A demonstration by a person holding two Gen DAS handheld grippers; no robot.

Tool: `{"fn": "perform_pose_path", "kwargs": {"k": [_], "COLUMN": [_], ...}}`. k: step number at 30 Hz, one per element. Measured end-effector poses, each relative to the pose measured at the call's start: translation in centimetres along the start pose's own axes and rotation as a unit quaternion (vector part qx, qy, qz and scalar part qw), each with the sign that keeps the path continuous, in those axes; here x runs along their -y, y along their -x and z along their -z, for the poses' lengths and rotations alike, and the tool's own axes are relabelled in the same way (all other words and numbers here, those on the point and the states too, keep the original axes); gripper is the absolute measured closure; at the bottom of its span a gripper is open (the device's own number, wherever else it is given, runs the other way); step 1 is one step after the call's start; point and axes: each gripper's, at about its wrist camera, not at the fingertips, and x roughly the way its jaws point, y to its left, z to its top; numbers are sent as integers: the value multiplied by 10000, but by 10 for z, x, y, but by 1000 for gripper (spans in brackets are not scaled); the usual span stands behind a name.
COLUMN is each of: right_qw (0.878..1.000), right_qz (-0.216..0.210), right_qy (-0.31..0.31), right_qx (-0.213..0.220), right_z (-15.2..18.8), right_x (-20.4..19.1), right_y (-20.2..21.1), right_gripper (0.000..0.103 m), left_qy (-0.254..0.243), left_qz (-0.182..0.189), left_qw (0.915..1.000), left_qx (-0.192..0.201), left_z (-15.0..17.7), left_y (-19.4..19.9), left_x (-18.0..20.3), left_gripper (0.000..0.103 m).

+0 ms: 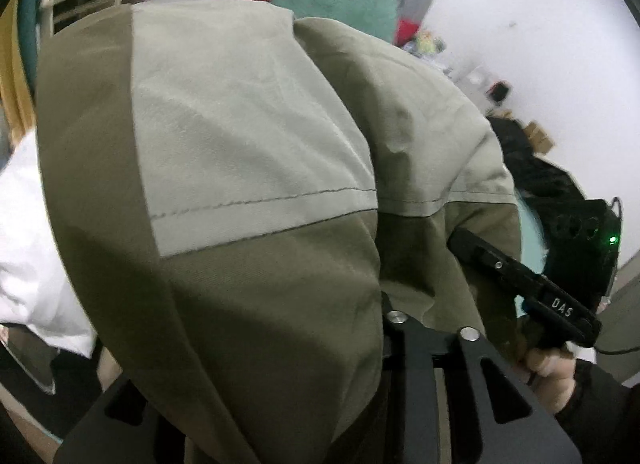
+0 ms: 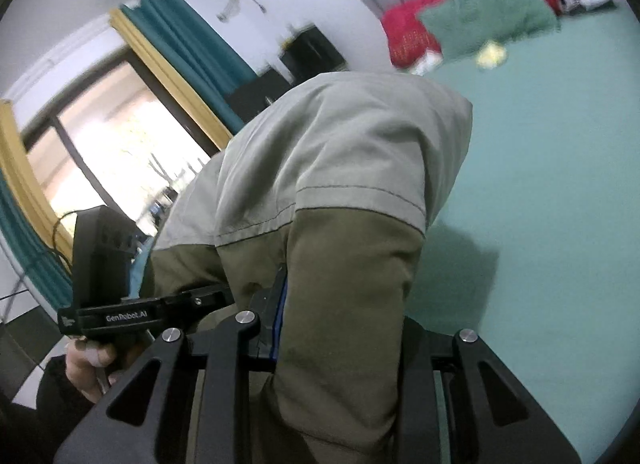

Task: Fold large clothes
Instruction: 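Lift the jacket bundle with both grippers and carry it toward the beige pile, then lower the jacket bundle onto the beige pile and open both grippers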

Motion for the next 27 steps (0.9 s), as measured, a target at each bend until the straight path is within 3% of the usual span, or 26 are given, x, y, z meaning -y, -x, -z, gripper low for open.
{"fn": "perform_pose_path", "kwargs": {"k": [2,4,7,11,13,15,16,18,23,27], "right_qw": [9983,9937,9925,9903,9890,9861,9831,9767,9738,9737], "right_qz": [350,770,932,1066,1139,1340,1532,1888,2039,2019], "right_qy": [-104,-212,-5,135,33,-14,28,169,318,276], "right_qx": [-457,-791,-790,-880,-939,-983,-998,-1011,-957,-1020], "right_z": [7,14,16,12,12,12,10,7,8,14], "right_x": [17,34,39,39,41,38,34,31,20,18], "right_y": [-34,-56,-61,-58,-52,-41,-38,-29,13,43], "right_gripper": [74,64,53,48,43,35,27,20,15,14], "left_qy": [382,755,828,824,678,520,463,361,195,350], "left_qz": [-109,37,154,-123,-406,-689,-833,-1068,-1605,-1657], "left_qw": [9988,9965,9963,9965,9969,9963,9954,9935,9859,9849], "left_qx": [-298,-368,-163,-65,-26,45,88,180,425,366], "left_z": [2,7,16,25,28,23,13,18,44,62], "left_y": [-23,-34,-34,-24,-1,1,14,31,63,71], "left_x": [-33,-56,-41,-17,-30,-4,-26,-35,-28,-22], "left_gripper": [60,51,49,49,49,49,49,49,49,49]}}
